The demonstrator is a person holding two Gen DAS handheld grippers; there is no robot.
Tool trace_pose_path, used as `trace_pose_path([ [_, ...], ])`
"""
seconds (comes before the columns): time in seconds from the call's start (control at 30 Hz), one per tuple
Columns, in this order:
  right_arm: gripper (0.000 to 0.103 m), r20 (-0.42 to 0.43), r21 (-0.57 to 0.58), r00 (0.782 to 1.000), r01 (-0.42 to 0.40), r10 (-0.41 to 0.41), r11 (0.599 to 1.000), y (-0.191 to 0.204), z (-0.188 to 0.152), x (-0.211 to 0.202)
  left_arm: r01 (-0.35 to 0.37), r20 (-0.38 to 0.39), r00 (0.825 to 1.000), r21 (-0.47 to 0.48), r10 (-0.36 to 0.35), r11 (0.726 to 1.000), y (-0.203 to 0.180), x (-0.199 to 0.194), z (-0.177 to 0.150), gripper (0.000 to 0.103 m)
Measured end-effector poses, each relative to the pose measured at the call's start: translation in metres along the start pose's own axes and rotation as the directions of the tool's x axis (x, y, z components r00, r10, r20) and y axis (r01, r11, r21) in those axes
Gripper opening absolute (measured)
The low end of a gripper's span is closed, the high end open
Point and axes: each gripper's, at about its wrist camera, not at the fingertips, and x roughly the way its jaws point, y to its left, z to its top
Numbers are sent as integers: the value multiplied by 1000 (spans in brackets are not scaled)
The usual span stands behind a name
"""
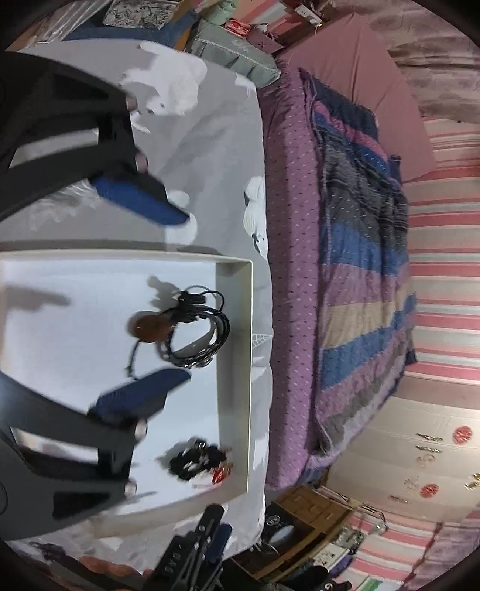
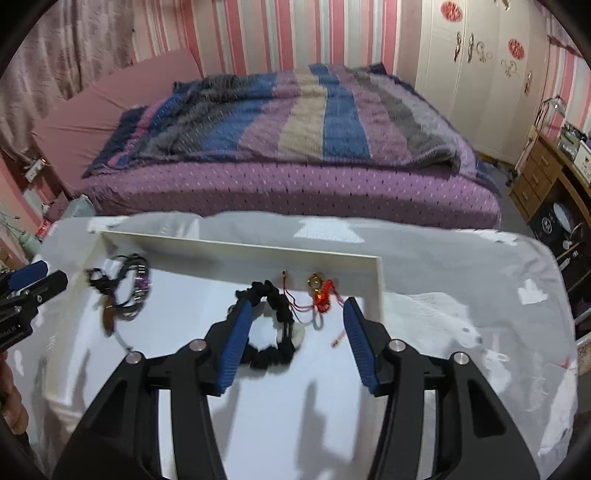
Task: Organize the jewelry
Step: 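Lower both held items into the white tray and open both tools, then withdraw both tools from the tray toward the red-knot charm and flower clip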
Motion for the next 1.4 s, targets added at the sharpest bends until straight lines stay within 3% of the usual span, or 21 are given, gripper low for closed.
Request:
trace_pose_path([
  [0.13, 79, 58, -26, 998, 12, -11, 1000, -6, -22, -52, -10, 31, 999, -9, 11, 1000, 12, -43, -28, 94],
  [0.2, 85, 77, -38, 997, 16, -13, 999, -10, -37, -76, -30, 54, 998, -9, 31, 999, 17, -65, -43, 98],
  [0.43, 94, 133, 9, 991, 20, -21, 1000, -36, -103, -139, -70, 97, 993, -8, 70, 998, 32, -131, -107, 100],
  [0.6, 94, 146, 82, 988, 31, -43, 996, -54, -149, -167, -17, 83, 996, -5, 17, 1000, 34, -161, -157, 100],
  [0.83, 94, 140, 130, 979, 128, -146, 983, -63, -206, -191, -40, 84, 996, 10, 39, 999, 36, -185, -217, 100],
  [1.3, 94, 94, 196, 968, 212, -233, 957, -87, -270, -216, -47, 35, 998, -35, 49, 998, 49, -191, -268, 100],
  [1.4, 94, 80, 203, 973, 196, -216, 959, -86, -279, -214, -37, 15, 999, -30, 37, 999, 46, -188, -274, 100],
])
